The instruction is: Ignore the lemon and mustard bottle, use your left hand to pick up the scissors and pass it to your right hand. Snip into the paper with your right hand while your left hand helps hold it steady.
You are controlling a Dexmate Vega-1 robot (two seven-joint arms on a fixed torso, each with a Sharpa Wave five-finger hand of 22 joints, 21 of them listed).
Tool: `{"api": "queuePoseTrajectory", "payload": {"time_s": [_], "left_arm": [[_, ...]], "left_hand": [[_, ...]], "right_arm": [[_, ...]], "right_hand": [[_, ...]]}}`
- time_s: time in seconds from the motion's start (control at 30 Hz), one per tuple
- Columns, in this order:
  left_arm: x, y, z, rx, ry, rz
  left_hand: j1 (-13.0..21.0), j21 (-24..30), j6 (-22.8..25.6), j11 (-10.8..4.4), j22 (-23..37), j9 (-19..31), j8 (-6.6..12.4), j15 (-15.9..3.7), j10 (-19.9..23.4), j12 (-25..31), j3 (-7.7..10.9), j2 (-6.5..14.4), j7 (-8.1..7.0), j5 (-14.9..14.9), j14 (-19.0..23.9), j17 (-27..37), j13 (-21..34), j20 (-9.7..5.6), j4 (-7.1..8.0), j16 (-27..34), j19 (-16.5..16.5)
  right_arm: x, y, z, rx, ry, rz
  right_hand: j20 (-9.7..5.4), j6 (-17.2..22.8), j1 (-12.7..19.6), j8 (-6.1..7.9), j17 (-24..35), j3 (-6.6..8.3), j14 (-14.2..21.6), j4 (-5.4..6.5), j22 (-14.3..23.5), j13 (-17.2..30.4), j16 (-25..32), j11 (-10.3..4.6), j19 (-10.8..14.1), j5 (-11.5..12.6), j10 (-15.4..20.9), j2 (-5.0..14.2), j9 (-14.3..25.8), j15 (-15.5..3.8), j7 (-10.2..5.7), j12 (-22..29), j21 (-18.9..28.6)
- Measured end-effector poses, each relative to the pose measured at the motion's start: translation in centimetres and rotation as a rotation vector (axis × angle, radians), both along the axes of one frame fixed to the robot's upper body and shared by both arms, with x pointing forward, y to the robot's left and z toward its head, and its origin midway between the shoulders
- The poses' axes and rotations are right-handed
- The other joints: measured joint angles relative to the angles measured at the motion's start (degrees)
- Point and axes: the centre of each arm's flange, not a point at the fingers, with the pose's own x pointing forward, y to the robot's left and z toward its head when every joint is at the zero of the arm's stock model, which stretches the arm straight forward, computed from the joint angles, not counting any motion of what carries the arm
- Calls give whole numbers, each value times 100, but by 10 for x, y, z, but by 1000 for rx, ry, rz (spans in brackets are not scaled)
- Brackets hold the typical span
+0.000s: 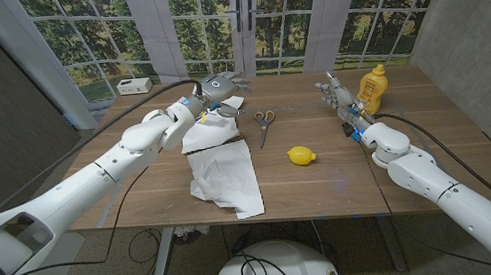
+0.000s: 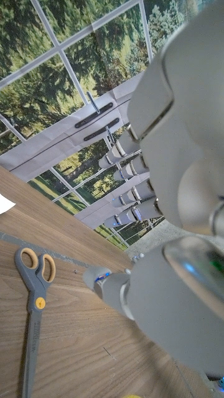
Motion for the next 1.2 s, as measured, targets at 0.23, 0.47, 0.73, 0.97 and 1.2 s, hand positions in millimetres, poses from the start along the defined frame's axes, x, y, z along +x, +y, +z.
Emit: {"api": "queuePoseTrajectory", "payload": {"time_s": [0.23, 0.47, 0.73, 0.97, 1.2], "left_arm": [[3, -6, -1, 24, -2, 5], [6, -14, -3, 61, -5, 15], [9, -21, -7, 95, -12, 20], [12, -27, -10, 114, -12, 16], [15, -35, -13, 137, -17, 17]], "left_hand": [[77, 0, -137, 0, 0, -14, -78, 0, 0, 0, -103, -38, -8, -84, 0, 0, 0, 0, 8, 4, 0], [235, 0, -170, 0, 15, 0, -78, 0, 0, 0, -103, 120, -14, -84, 0, 1, 0, 0, 8, 4, 0], [287, 0, -170, 0, 15, 0, -78, 0, 0, 0, -103, 112, -14, -116, 0, 1, -1, 0, 8, 4, 0], [416, 0, -169, 1, 14, 27, -78, 0, 0, 0, -86, 241, -14, -150, 0, 0, -1, 0, 24, 4, 1], [507, 0, -167, 1, 14, 26, -54, 0, 0, 0, -75, 287, -12, -222, 0, 1, -1, 0, 35, 4, 1]], "right_arm": [[0, -2, -2, 6, 1, -1], [-1, -3, -4, 10, 3, -4], [-2, -5, -6, 15, 1, -8], [-3, -6, -6, 17, -1, -10], [-4, -8, -8, 20, -2, -13]], "right_hand": [[0, 20, 0, 0, 0, 0, 0, 0, 0, 0, 0, 0, 0, 0, 0, 0, 0, 0, 21, 0, 0], [0, 20, 0, 0, 0, 0, 0, 0, 0, 0, 0, 0, 0, 0, 0, 0, 0, 0, 21, 0, 0], [0, 51, 0, -6, 0, 0, 0, 0, 0, 0, 0, 0, 0, 0, 0, 0, 0, 0, 52, 0, 0], [0, 61, 0, -44, 0, 0, 0, 0, 0, 0, 0, 0, 0, -22, 0, 0, 0, 1, 41, 0, 0], [0, 61, 0, -44, 0, 0, 0, 0, 0, 0, 0, 0, 0, -22, 0, 0, 0, 1, 40, 0, 0]]}}
